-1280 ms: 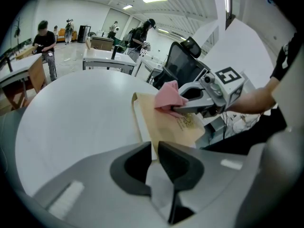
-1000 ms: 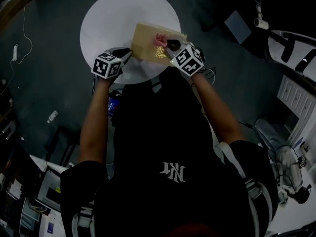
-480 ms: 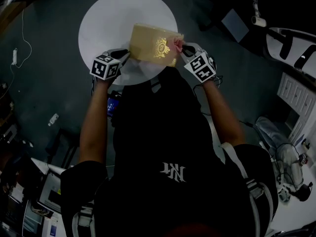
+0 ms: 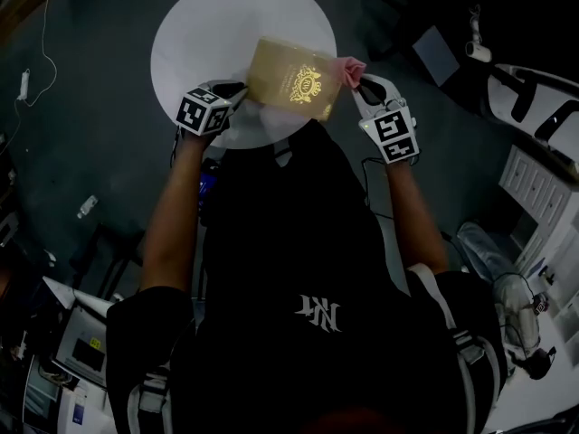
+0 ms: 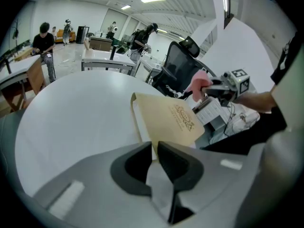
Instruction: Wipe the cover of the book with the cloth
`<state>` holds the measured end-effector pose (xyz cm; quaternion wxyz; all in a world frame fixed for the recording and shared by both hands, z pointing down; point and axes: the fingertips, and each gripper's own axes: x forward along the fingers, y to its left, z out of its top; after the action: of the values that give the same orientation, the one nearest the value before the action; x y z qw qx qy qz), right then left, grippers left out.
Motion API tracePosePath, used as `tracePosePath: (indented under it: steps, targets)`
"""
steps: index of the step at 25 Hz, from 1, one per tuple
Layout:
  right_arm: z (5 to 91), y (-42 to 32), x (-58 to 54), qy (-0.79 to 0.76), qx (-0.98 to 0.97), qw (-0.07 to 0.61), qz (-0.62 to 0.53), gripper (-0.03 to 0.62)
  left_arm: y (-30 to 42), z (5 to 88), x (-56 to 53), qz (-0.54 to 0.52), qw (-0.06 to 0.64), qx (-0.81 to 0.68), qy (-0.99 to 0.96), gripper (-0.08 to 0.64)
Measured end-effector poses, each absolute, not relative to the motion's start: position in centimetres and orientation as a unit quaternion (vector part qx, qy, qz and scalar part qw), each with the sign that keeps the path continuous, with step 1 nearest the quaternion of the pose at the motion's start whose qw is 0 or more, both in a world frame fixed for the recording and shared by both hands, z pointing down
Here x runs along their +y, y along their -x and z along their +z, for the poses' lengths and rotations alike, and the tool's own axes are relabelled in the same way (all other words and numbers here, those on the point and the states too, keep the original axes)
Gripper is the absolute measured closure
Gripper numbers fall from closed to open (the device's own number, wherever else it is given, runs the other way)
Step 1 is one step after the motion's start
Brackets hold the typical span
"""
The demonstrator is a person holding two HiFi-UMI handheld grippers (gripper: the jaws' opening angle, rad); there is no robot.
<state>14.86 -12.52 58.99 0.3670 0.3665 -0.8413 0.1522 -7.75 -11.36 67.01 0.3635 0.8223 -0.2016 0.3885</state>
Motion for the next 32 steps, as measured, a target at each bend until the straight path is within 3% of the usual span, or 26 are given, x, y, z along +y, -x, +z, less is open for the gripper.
tracePosePath:
  steps: [6, 13, 24, 32]
  targets:
    - [57.0, -4.7, -15.7, -0.312, -0.888, 0.307, 0.138, 0.571, 7.8, 67.0, -11.2, 0.386, 0.367, -0.208, -0.821, 0.515]
    - [61.3, 4.9, -14.9, -0.229, -0.906, 0.314, 0.169, 0.571, 8.0, 67.1, -11.2, 0.384, 0.369, -0.210, -0.820, 0.515]
    - [65.9, 6.8, -14.9, -0.211, -0.891, 0.376, 0.142, 0.571, 7.9, 67.3, -11.2, 0.383, 0.365, -0.214, -0.821, 0.519]
    - [66.2, 6.2, -14.8, -0.210, -0.889, 0.385, 0.132, 0.571, 7.7, 67.2, -11.3, 0.404, 0.349, -0.210, -0.819, 0.518]
